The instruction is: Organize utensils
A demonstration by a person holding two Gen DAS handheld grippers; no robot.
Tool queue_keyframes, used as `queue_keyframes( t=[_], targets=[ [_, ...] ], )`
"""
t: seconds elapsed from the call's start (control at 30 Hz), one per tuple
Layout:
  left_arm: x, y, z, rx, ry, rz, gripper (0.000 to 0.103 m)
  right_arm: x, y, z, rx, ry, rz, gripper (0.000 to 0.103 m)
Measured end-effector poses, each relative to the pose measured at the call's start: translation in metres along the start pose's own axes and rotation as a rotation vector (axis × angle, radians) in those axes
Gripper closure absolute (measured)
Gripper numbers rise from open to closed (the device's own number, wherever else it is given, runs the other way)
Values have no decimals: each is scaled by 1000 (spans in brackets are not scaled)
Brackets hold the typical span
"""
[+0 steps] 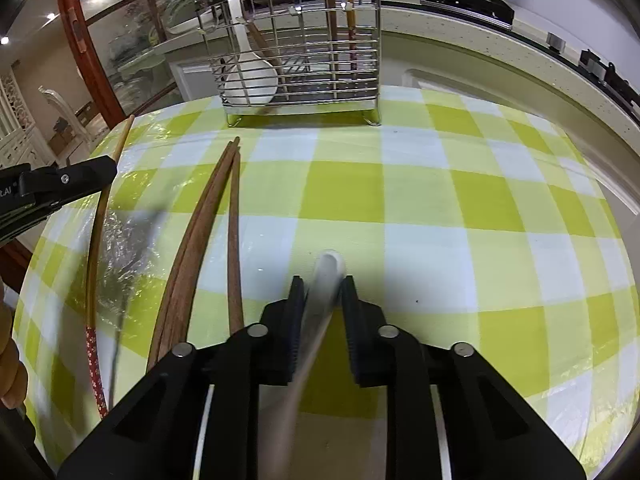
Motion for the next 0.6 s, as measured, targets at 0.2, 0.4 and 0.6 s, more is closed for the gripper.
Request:
queue_keyframes(
  t=[0.2, 0.4, 0.6],
  targets=[
    [4, -11, -4, 0, 8, -25, 97, 12, -18, -4, 20, -6, -48, 86],
    [10, -25, -16, 1, 29, -55, 97, 26, -47, -12, 17, -7, -113, 86],
    [19, -42, -30, -4, 54, -93, 97, 39, -74, -22, 18, -1, -172, 86]
  ],
)
Point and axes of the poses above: each gripper's, at about its wrist camera, not at the fingertips, and y roughly the way its jaws point, z to its left, x to its top, the point moved 5 cm from there along y, roughly the way its jaws point, and after that the axes turned 10 degrees about -z, right-handed, at the moved point
